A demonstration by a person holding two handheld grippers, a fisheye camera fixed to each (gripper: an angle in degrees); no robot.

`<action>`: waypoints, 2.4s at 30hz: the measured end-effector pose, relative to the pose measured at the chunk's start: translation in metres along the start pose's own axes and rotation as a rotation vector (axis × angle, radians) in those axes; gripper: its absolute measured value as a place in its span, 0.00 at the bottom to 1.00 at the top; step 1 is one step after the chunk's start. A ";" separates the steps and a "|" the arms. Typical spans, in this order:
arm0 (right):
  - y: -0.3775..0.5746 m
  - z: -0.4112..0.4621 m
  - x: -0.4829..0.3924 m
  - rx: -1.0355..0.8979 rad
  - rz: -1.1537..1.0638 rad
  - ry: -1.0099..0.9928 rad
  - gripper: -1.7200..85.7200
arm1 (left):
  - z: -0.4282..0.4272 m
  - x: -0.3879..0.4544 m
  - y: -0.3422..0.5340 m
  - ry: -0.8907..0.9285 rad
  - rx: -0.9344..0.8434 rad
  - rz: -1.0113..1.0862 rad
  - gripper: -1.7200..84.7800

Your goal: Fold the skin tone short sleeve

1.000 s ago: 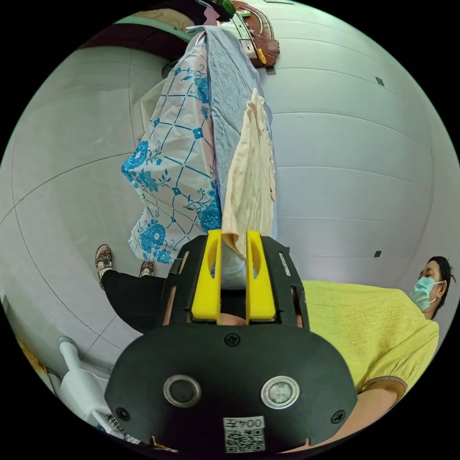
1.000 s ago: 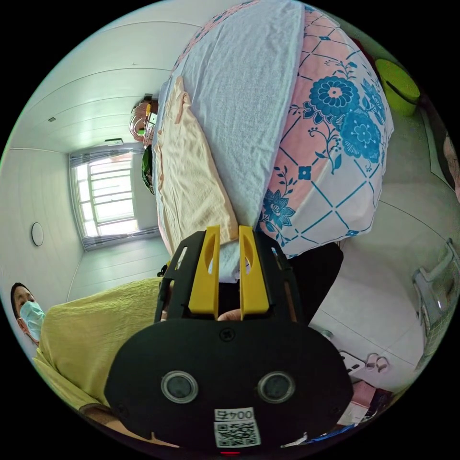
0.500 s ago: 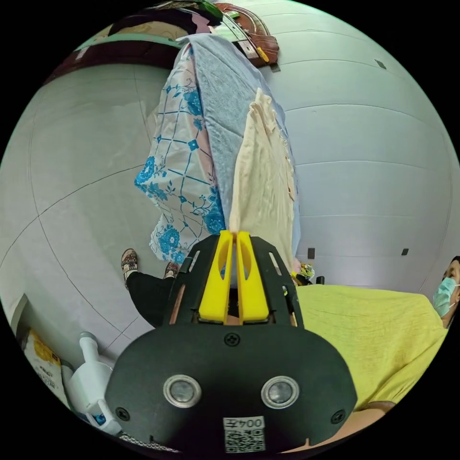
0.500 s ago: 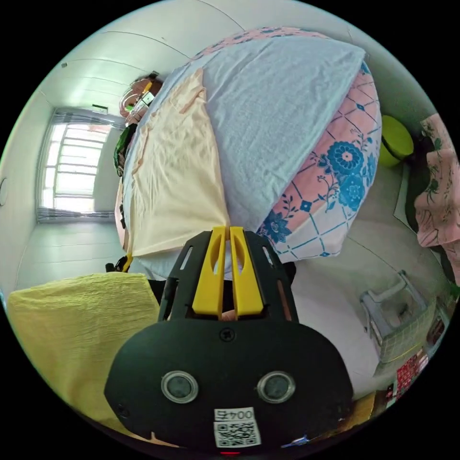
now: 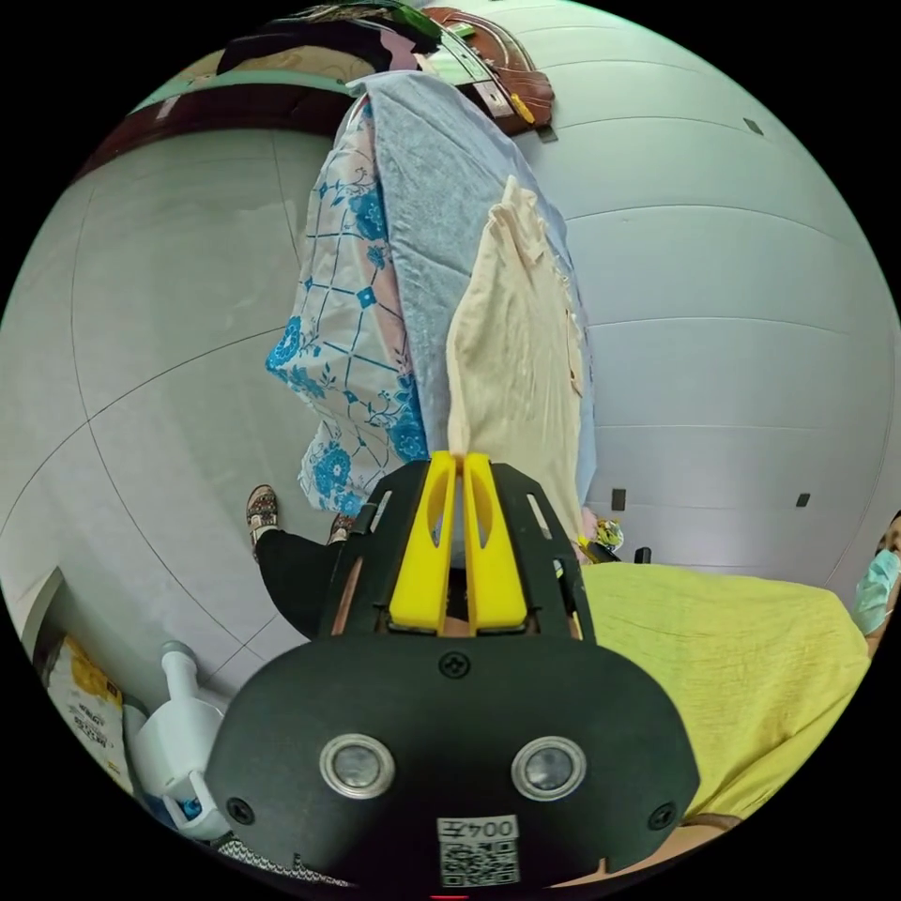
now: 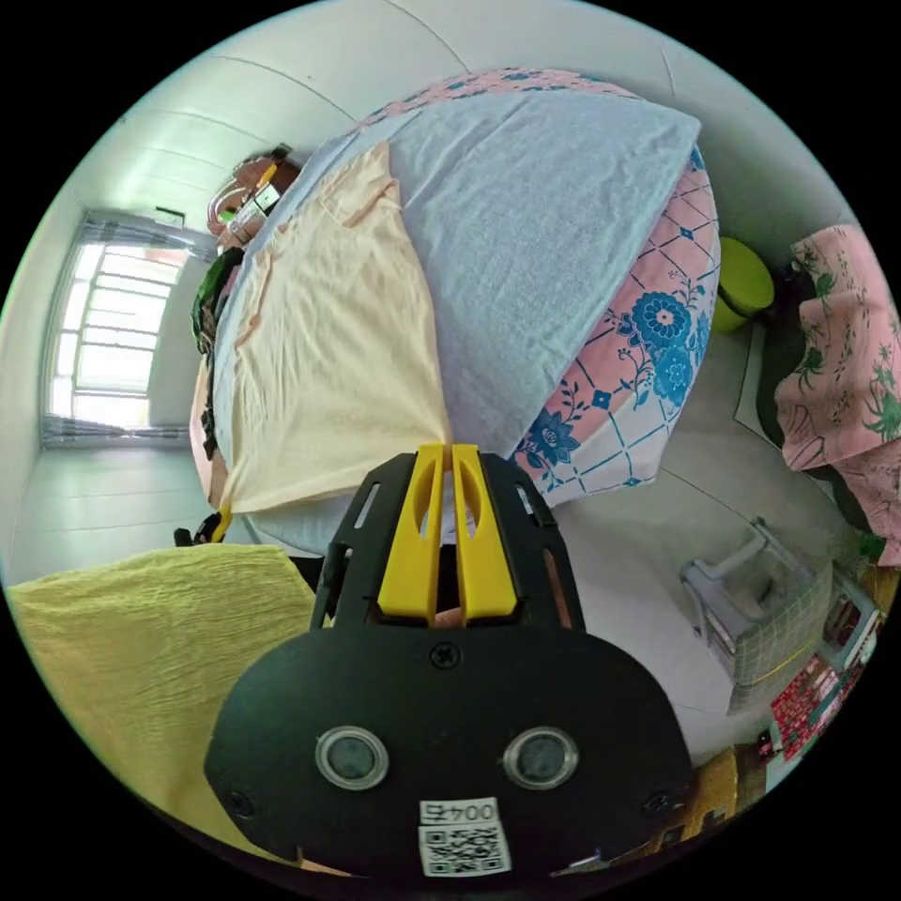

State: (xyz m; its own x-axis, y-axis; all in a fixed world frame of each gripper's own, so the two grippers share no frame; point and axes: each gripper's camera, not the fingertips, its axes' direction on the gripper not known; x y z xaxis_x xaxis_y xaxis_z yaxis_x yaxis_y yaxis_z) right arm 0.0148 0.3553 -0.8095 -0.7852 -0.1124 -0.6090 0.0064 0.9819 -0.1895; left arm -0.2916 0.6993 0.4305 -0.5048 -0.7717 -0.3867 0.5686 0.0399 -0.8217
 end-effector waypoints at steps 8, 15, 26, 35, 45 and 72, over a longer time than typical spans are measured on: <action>0.000 -0.018 -0.024 0.008 -0.045 0.080 0.02 | -0.006 0.043 0.009 -0.073 0.017 0.071 0.03; -0.001 0.004 -0.009 -0.054 0.046 0.032 0.01 | 0.021 0.024 0.016 -0.062 0.016 -0.058 0.03; -0.011 -0.011 -0.024 -0.111 0.025 0.089 0.02 | 0.031 0.053 0.008 -0.150 -0.042 0.017 0.03; -0.012 -0.027 -0.019 -0.076 0.092 0.016 0.03 | 0.028 0.068 0.005 -0.114 -0.043 -0.043 0.03; -0.021 -0.098 -0.035 -0.008 0.022 -0.019 0.03 | -0.014 0.144 -0.013 -0.154 -0.069 0.081 0.03; -0.067 -0.105 -0.005 -0.110 0.166 -0.019 0.03 | -0.004 0.142 -0.040 -0.222 -0.157 0.034 0.03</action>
State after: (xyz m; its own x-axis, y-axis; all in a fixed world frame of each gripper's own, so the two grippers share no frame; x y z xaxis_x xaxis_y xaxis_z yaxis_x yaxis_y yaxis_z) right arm -0.0467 0.3059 -0.7128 -0.7672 0.0509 -0.6394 0.0669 0.9978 -0.0007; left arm -0.3888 0.5906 0.4062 -0.3224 -0.8880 -0.3279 0.4659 0.1527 -0.8716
